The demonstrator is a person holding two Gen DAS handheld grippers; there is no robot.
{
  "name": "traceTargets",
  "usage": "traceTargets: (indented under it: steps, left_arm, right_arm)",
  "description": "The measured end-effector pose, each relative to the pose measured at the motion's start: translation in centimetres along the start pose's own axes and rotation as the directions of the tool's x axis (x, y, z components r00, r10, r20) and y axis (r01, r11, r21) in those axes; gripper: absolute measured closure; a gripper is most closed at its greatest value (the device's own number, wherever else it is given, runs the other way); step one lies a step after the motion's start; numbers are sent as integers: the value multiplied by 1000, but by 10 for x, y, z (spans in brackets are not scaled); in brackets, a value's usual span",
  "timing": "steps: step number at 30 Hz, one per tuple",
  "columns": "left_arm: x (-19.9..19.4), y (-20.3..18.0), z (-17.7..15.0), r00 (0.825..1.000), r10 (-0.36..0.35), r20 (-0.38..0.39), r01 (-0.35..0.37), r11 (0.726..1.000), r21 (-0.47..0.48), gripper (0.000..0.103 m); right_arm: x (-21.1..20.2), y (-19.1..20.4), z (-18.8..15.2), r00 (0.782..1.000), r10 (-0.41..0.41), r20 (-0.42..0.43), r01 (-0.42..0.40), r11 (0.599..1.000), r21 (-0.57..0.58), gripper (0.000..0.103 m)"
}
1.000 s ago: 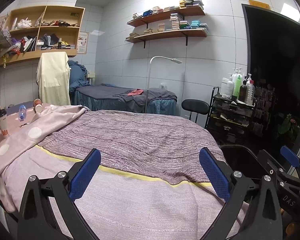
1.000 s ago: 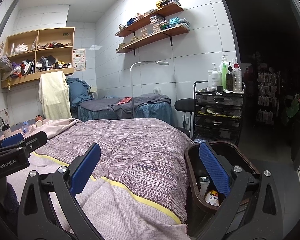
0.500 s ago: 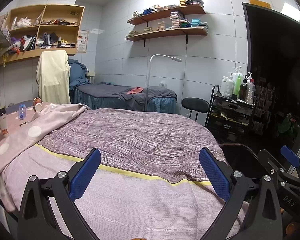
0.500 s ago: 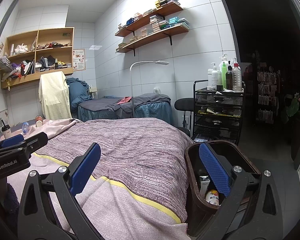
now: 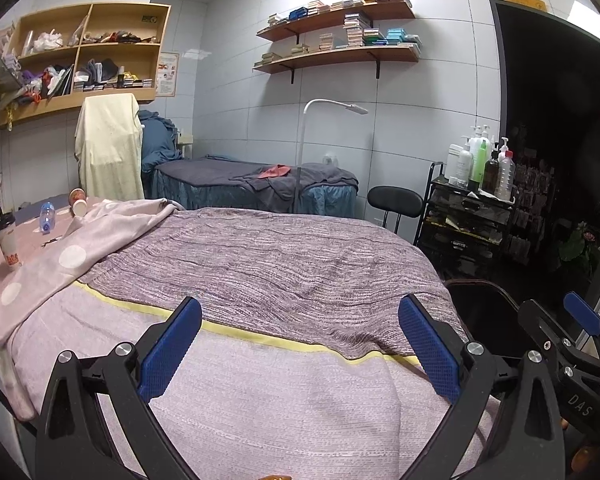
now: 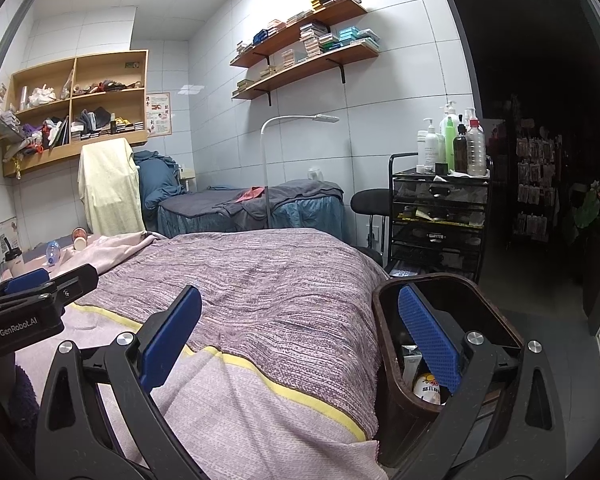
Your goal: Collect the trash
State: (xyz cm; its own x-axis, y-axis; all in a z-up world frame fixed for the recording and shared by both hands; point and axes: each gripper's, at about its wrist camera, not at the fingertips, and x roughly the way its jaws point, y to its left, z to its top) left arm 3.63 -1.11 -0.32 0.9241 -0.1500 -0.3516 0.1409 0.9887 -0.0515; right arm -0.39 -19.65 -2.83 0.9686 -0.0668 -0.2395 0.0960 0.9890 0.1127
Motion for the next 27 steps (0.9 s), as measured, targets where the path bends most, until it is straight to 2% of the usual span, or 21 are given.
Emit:
traceTargets:
  steps: [27]
  left_arm:
    - [5, 0, -2, 1000, 8, -24, -8, 1000, 3, 6]
  right_arm:
    - [8, 3, 2, 999, 4, -37, -4, 1000, 12, 6]
